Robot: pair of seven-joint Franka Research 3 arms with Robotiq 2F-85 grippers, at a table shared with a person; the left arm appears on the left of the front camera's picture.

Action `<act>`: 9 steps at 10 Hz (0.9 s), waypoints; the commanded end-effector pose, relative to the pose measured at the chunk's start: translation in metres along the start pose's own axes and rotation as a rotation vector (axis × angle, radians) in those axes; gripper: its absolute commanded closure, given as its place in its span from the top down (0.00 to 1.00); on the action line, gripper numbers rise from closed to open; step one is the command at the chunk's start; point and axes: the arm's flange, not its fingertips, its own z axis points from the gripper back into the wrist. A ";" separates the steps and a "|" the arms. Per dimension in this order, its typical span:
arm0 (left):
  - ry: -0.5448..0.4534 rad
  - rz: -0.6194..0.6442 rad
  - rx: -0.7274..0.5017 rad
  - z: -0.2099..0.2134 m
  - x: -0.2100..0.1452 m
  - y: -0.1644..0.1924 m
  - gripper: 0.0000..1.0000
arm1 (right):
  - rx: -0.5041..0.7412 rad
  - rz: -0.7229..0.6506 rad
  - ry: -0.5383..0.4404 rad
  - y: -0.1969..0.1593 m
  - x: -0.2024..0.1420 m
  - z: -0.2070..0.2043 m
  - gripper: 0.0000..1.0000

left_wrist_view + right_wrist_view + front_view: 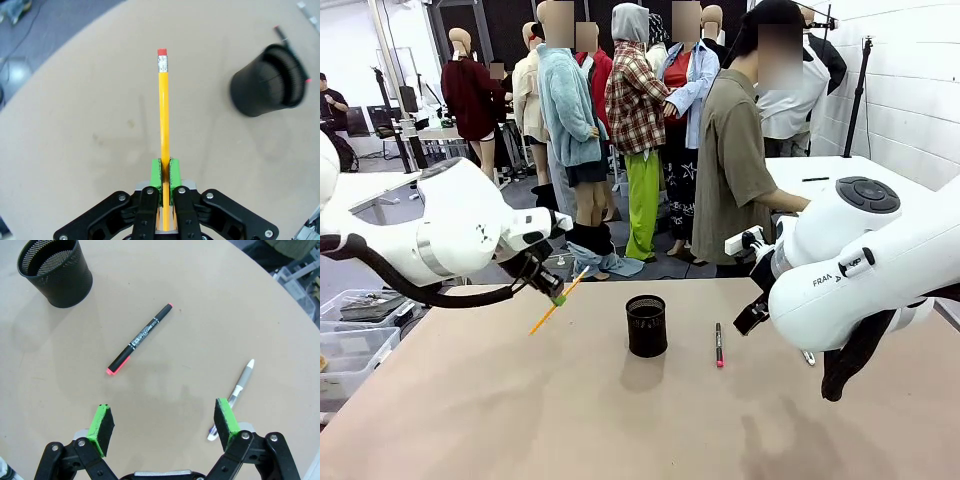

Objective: Place the pens into the pen holder.
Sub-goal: Pick up a writing instrument from the table and place it into the Pen holder.

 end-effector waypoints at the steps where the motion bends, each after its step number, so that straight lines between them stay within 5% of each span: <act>1: -0.121 -0.111 -0.148 0.011 -0.019 -0.004 0.00 | 0.001 0.000 0.000 0.000 0.000 0.000 1.00; 6: -0.472 -0.257 -0.393 0.021 0.020 -0.031 0.00 | 0.001 0.000 0.000 0.000 0.000 0.000 1.00; 9: -0.422 -0.248 -0.302 0.040 0.030 -0.044 0.00 | 0.001 0.000 0.000 0.000 0.000 0.000 1.00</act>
